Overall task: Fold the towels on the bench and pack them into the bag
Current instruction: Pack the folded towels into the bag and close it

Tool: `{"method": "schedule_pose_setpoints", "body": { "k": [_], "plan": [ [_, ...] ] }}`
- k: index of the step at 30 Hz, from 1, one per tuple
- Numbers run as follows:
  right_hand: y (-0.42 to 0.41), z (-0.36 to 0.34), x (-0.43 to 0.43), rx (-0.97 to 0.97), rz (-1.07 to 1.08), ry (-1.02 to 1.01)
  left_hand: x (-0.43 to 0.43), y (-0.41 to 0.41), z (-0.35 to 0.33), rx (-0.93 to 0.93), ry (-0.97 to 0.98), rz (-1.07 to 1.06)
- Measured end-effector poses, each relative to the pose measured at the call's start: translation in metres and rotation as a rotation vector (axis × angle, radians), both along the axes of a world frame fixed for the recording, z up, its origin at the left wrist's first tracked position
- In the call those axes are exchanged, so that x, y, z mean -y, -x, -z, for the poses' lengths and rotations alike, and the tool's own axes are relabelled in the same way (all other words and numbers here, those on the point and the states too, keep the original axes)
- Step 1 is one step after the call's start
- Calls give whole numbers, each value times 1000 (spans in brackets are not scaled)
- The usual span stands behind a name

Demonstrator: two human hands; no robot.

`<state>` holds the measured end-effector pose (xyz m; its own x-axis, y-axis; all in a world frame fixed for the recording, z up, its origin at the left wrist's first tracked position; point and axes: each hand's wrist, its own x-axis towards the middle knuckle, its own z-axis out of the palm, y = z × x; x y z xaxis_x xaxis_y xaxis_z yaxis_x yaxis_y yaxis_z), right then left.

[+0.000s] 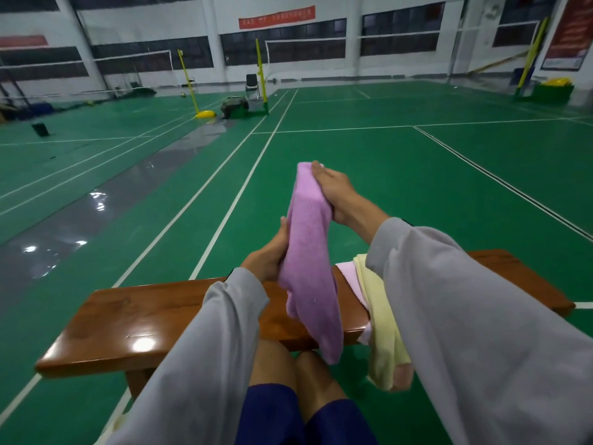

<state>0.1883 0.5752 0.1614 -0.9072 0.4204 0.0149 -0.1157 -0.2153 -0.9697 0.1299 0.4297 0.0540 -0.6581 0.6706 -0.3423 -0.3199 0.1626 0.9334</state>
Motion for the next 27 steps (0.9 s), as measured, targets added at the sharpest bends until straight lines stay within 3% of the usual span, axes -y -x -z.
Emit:
{"method": "schedule_pose_setpoints", "body": {
  "k": [3,6,8,11,13,15,17,20,21,24,27],
  "plan": [
    [2,-2,-11,11,24,191,6,4,6,79,165,183],
    [5,1,-20,-8,135,280,7,-4,-2,278,172,301],
    [6,4,-25,5,146,299,9,-6,-10,246,104,340],
    [5,7,-30,60,104,283,3,5,-12,-2,-56,58],
    [3,4,-29,56,95,309,-5,19,-10,-167,-129,-258],
    [2,1,-27,58,74,333,-11,28,-13,-232,-192,-498],
    [2,2,-22,75,57,324,-15,31,-19,-139,-155,-495],
    [3,5,-13,144,34,268,-21,23,-17,282,40,-288],
    [3,4,-10,150,19,235,-21,16,-16,335,57,-213],
    [0,-6,-2,131,-16,160,-28,7,-4,285,70,-65],
    [0,-17,-4,79,-42,189,-41,8,13,284,67,-145]
  ]
}}
